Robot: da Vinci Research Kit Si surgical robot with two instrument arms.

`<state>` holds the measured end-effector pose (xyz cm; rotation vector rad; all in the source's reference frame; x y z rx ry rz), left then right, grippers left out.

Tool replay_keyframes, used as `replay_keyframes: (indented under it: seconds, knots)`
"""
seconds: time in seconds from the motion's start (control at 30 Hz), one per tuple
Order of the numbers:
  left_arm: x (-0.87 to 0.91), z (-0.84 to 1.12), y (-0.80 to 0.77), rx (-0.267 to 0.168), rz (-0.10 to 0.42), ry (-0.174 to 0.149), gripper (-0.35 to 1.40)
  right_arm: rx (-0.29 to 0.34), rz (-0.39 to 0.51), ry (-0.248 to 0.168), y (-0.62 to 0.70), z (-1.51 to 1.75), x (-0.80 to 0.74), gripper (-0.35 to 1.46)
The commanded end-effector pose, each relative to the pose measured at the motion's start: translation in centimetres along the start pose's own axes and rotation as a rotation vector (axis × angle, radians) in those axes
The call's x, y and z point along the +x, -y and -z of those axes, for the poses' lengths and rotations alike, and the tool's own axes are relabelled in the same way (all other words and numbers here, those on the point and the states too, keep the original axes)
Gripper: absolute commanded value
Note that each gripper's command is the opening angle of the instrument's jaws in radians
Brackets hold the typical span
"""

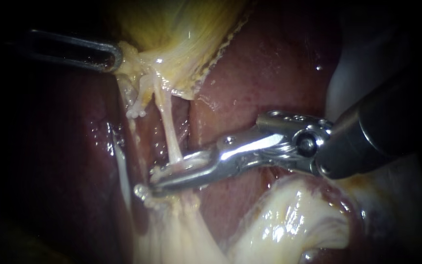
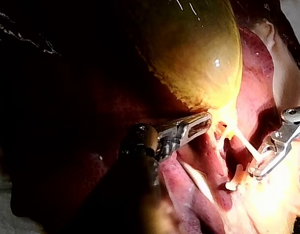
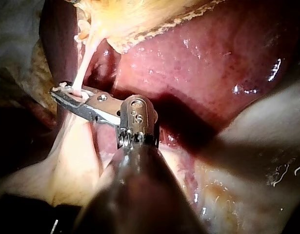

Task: Clipping second clip right tube

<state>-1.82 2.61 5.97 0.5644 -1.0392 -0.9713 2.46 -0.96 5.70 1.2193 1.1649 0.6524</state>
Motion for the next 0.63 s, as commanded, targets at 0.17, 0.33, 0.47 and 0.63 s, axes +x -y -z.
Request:
replay_keyframes:
  seconds: [0.17,0.33,0.47,0.63]
  knots:
    - [0.0,0.0,0.0,0.0,0.0,0.0,-0.35,0.0,0.002,0.001,0.0,0.0,0.0,-0.35]
    - [0.0,0.0,0.0,0.0,0.0,0.0,-0.35,0.002,0.002,-0.001,-0.02,0.01,-0.01,-0.35]
    - [0.0,0.0,0.0,0.0,0.0,0.0,-0.35,0.002,0.002,-0.001,-0.04,0.02,-0.01,-0.35]
    - [0.0,0.0,0.0,0.0,0.0,0.0,-0.35,0.002,0.002,-0.001,-0.07,0.04,0.0,-0.35]
